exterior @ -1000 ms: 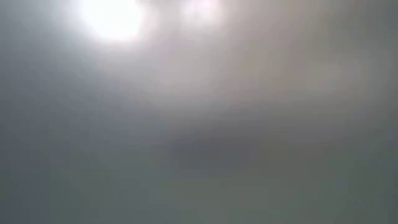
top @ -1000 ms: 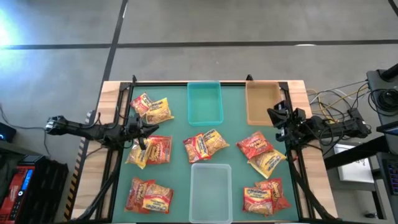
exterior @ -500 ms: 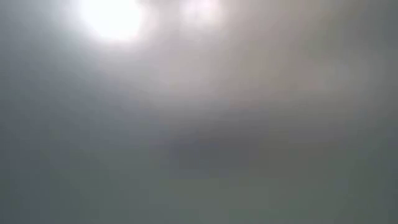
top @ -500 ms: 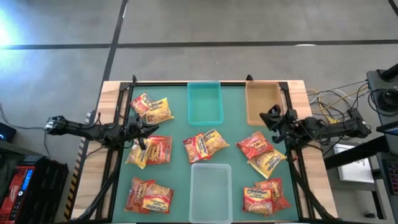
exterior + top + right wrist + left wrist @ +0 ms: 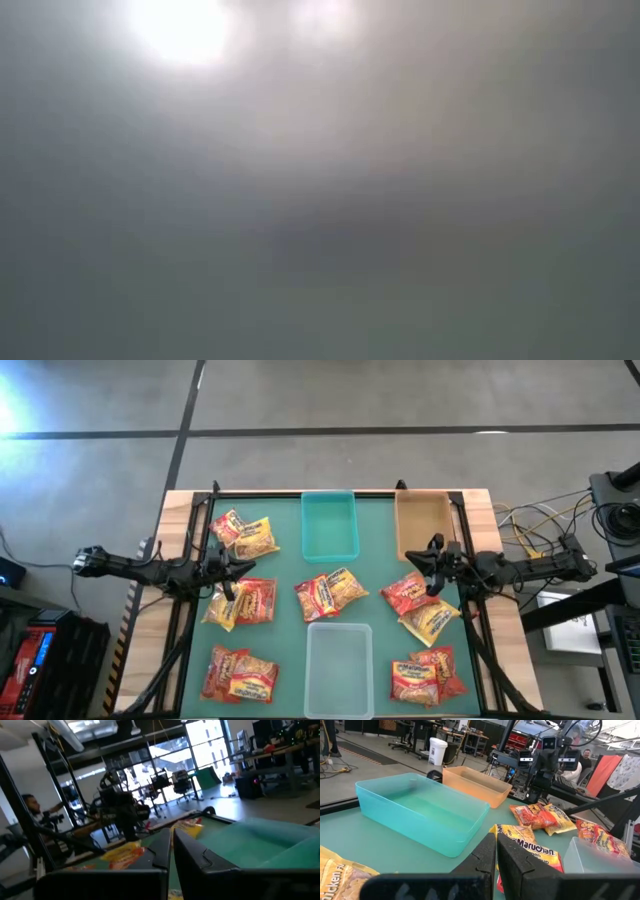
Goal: Sort Maruchan noodles
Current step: Put the center red noodle pack into the transparent green bin
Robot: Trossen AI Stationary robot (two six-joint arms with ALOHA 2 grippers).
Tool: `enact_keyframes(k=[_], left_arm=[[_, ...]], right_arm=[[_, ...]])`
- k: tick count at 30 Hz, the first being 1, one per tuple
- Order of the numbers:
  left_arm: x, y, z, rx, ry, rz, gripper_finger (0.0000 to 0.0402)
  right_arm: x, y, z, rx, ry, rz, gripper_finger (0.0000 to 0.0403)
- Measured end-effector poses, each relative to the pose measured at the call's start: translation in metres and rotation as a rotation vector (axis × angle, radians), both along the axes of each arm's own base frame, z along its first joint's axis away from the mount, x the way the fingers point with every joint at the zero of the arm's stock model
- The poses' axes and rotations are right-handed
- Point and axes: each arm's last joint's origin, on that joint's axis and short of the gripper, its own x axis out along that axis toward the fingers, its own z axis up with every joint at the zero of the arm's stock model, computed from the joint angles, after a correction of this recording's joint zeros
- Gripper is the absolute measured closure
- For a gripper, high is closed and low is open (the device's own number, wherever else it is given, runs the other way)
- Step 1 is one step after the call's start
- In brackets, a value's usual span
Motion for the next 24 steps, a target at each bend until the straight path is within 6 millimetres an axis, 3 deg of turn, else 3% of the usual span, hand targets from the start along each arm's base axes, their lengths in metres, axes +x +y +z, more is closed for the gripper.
enact_keyframes(k=[15, 24], left_arm=[[0.0, 0.0001, 0.0002, -0.082, -0.029, 0.008, 0.0402], [-0.0001, 0.0007, 0.003, -0.031, -0.041, 0.029, 0.0402]], right_arm=[[0.0003, -0.0001, -0.002, -0.072, 0.041, -0.012, 0.039], [0.0002, -0.0001, -0.0018, -0.084, 0.041, -0.016, 0.039]])
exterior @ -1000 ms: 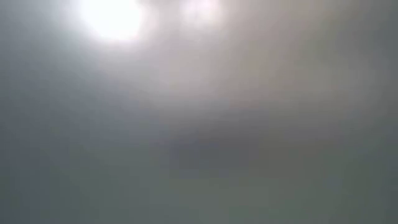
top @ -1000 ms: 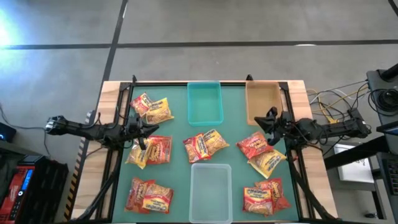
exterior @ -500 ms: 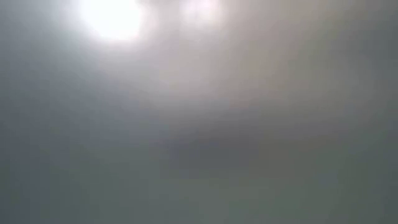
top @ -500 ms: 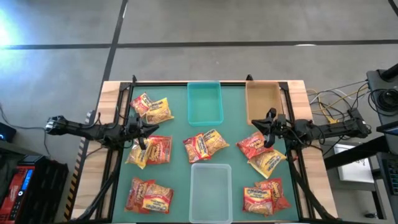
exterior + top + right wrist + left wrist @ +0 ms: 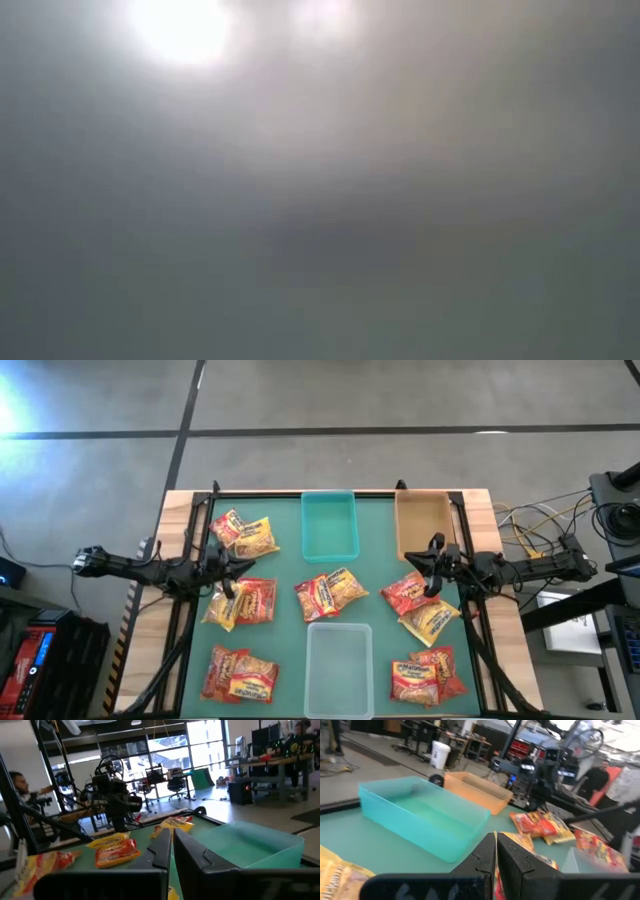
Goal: Sort Maruchan noodles
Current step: Put the center red noodle pack into the transparent green bin
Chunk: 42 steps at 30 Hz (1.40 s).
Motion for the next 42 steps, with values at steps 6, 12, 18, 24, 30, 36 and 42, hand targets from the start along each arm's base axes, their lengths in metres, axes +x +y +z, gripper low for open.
enact_keyframes(k=[6, 12, 18, 24, 30, 36, 42], left_arm=[[0.0, 0.001, 0.002, -0.002, -0.019, 0.022, 0.0402], [-0.001, 0.001, 0.012, 0.047, -0.103, 0.028, 0.0402], [0.0, 0.001, 0.013, 0.055, -0.109, 0.031, 0.0402], [-0.001, 0.001, 0.016, 0.036, -0.145, 0.032, 0.0402], [-0.001, 0.001, 0.019, 0.059, -0.168, 0.035, 0.0402], [-0.001, 0.001, 0.022, 0.053, -0.198, 0.036, 0.0402], [-0.002, 0.001, 0.024, 0.046, -0.219, 0.037, 0.0402]], right_arm=[[0.0, 0.001, 0.001, 0.046, -0.019, 0.038, 0.039], [0.0, 0.001, 0.023, 0.024, -0.018, 0.034, 0.039], [-0.005, -0.001, 0.048, 0.045, 0.108, 0.003, 0.039], [-0.016, -0.002, 0.067, 0.16, 0.263, -0.007, 0.039], [-0.018, 0.0, 0.074, 0.272, 0.387, 0.027, 0.039], [-0.003, 0.004, 0.074, 0.329, 0.472, 0.108, 0.0375], [0.02, 0.006, 0.067, 0.319, 0.605, 0.078, 0.0327]])
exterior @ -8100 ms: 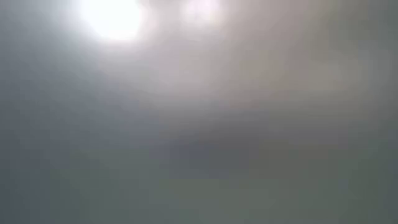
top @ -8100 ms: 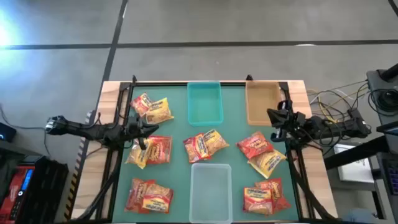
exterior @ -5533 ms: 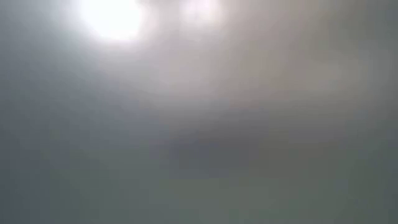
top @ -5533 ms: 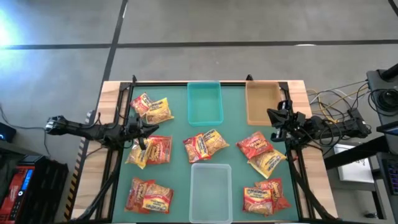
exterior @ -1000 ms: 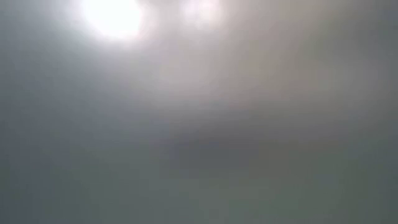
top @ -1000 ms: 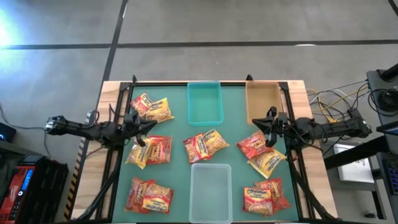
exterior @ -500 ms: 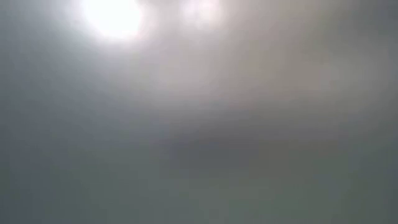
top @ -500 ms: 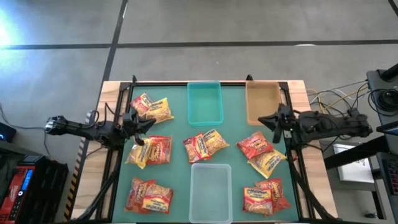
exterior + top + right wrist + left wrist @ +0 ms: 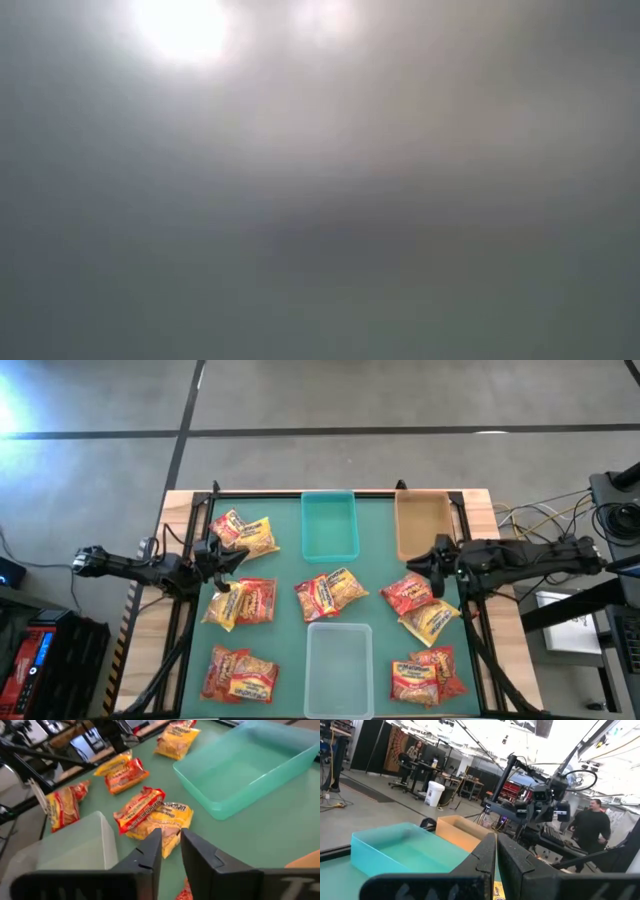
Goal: Sort Maruchan noodles
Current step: Put the center red noodle pack into the transparent green bin
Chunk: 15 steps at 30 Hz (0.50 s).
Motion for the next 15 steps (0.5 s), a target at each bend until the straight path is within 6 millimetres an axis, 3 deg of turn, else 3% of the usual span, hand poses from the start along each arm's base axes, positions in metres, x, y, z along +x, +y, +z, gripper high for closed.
enact_keyframes(k=[8, 15], left_arm=[[0.001, 0.0, -0.001, -0.027, -0.003, -0.006, 0.0402], [0.001, 0.0, 0.007, -0.007, -0.067, 0.001, 0.0402]], right_arm=[[0.005, 0.002, -0.011, 0.103, 0.181, -0.035, 0.0254], [0.011, 0.005, -0.027, 0.201, 0.348, -0.032, 0.0244]])
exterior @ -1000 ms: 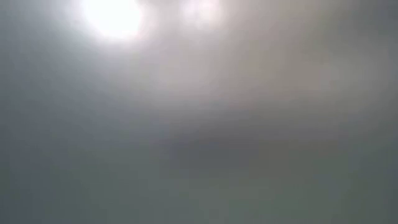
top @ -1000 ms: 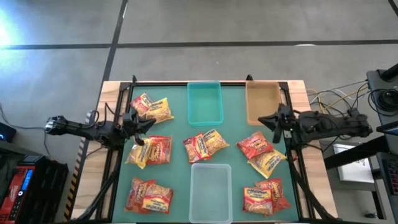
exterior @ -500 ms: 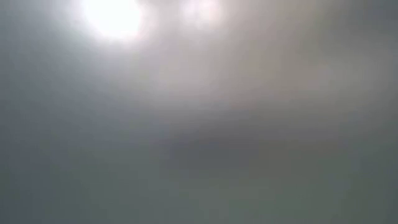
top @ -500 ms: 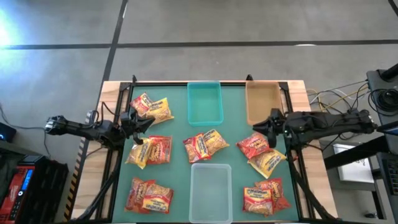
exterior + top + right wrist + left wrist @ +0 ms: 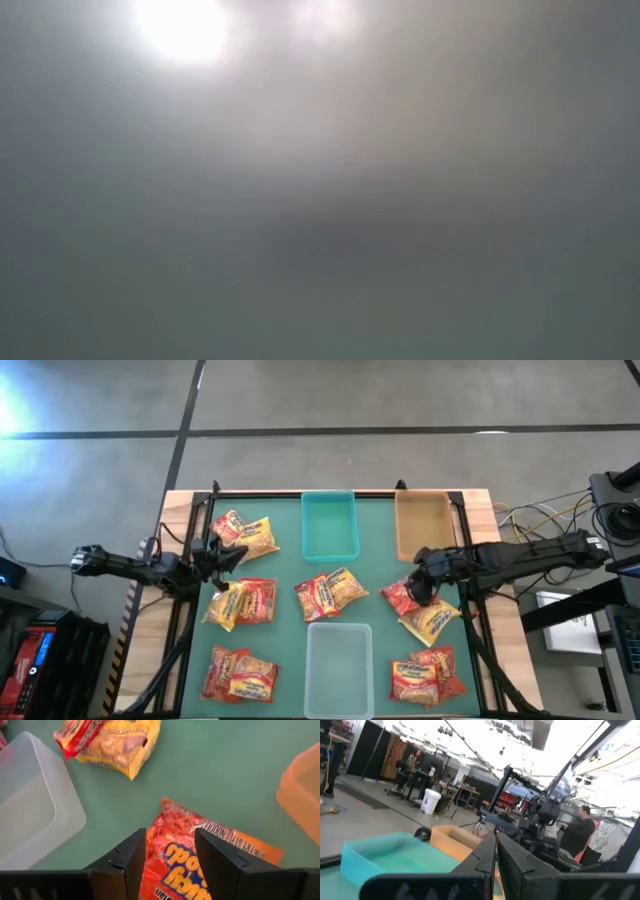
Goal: Sort Maruchan noodles
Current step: Put the center red noodle pack into the transparent green bin
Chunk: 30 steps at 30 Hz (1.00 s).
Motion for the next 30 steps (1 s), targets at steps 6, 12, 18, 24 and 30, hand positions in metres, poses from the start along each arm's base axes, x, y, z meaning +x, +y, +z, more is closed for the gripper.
enact_keyframes(k=[6, 12, 18, 24, 30], left_arm=[[0.002, 0.0, -0.001, -0.017, 0.004, -0.005, 0.0402], [0.007, -0.001, 0.02, 0.006, 0.017, 0.0, 0.0402], [0.025, -0.005, 0.043, 0.031, 0.172, -0.001, 0.0402], [0.057, -0.011, 0.04, -0.017, 0.333, -0.017, 0.0402], [0.096, -0.019, 0.028, -0.032, 0.486, -0.048, 0.0402]], right_arm=[[0.011, 0.004, -0.013, 0.07, 0.108, 0.048, 0.0254], [0.017, 0.005, -0.025, 0.094, 0.209, 0.032, 0.0249], [0.022, 0.005, -0.031, 0.086, 0.24, 0.033, 0.0248], [0.032, 0.006, -0.028, 0.066, 0.144, 0.064, 0.0249], [0.048, 0.008, -0.017, 0.071, -0.051, 0.081, 0.025]])
